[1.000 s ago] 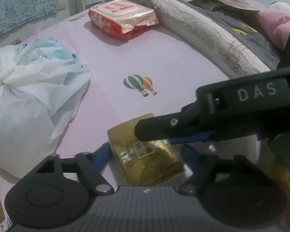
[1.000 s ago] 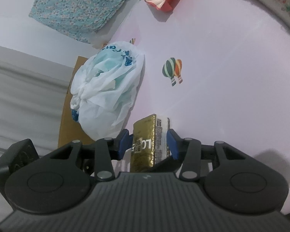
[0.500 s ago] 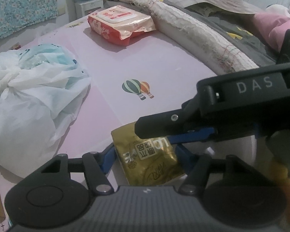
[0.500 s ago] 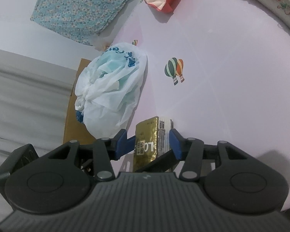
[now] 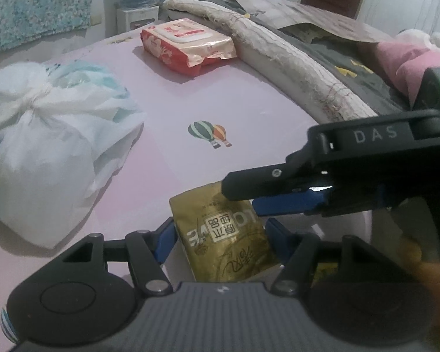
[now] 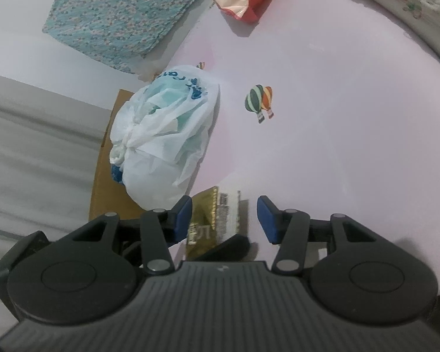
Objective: Organize soft objects
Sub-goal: 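Carry the gold packet with the left gripper to the box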
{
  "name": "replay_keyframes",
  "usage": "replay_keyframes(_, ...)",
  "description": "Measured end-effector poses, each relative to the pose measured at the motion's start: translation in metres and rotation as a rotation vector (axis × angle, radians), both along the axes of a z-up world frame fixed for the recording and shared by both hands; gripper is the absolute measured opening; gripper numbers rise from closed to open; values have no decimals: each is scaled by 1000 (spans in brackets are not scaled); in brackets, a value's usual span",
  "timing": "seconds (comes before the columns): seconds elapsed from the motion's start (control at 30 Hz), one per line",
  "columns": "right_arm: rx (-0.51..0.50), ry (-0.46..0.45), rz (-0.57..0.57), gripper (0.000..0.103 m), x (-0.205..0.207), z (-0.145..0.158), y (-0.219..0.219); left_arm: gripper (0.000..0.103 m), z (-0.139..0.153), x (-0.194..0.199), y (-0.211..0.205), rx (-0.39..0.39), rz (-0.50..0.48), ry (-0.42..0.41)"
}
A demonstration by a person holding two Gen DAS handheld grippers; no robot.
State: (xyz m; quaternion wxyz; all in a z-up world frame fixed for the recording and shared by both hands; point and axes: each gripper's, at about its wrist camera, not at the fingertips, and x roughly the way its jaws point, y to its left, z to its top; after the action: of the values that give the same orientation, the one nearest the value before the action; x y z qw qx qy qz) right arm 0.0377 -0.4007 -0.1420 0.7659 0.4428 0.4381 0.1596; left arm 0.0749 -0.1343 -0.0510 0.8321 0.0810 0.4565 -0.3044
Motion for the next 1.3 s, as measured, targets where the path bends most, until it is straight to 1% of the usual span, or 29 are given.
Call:
replay_keyframes(0.13, 5, -6, -1, 47, -3, -3, 4, 67, -5, 0, 8, -17, 3, 33)
replay_keyframes(0.23, -14, -16, 2, 46, -4, -2, 6, 68, -6, 1, 9, -11, 8, 51)
replay_keyframes(0.33, -25, -23, 8, 45, -5, -1, 9, 77, -6, 2, 10, -5, 11, 70)
replay_keyframes(0.43, -47, -34, 22, 45, -7, 0, 12, 78, -6, 5, 12, -5, 17, 90)
replay_keyframes(0.47, -60, -40, 29, 44, -8, 1, 14, 77, -7, 5, 12, -3, 17, 92)
replay_keyframes(0.53, -84, -54, 38, 43, -11, 2, 18, 71, -7, 5, 11, 4, 22, 87)
replay_keyframes(0.57, -92, -60, 39, 42, -13, 2, 20, 65, -7, 4, 11, 2, 20, 79)
replay_keyframes(0.63, -89, -69, 43, 41, -15, 1, 22, 64, -6, 5, 13, -12, 34, 79)
replay_keyframes(0.77, -48, -66, 45, 40, -19, -1, 23, 63, -3, 1, 13, -19, 36, 75)
replay_keyframes(0.9, -34, -83, 46, 40, -24, 5, 24, 63, 4, -6, 15, -23, 43, 56)
replay_keyframes(1.0, -12, -107, 47, 40, -29, 13, 24, 63, 15, -13, 19, -33, 49, 27)
replay_keyframes(1.13, -14, -169, 74, 42, -33, 33, 32, 63, 36, -24, 28, -50, 63, -35)
replay_keyframes(1.3, -30, -259, 140, 43, -29, 69, 55, 63, 66, -33, 54, -86, 124, -102)
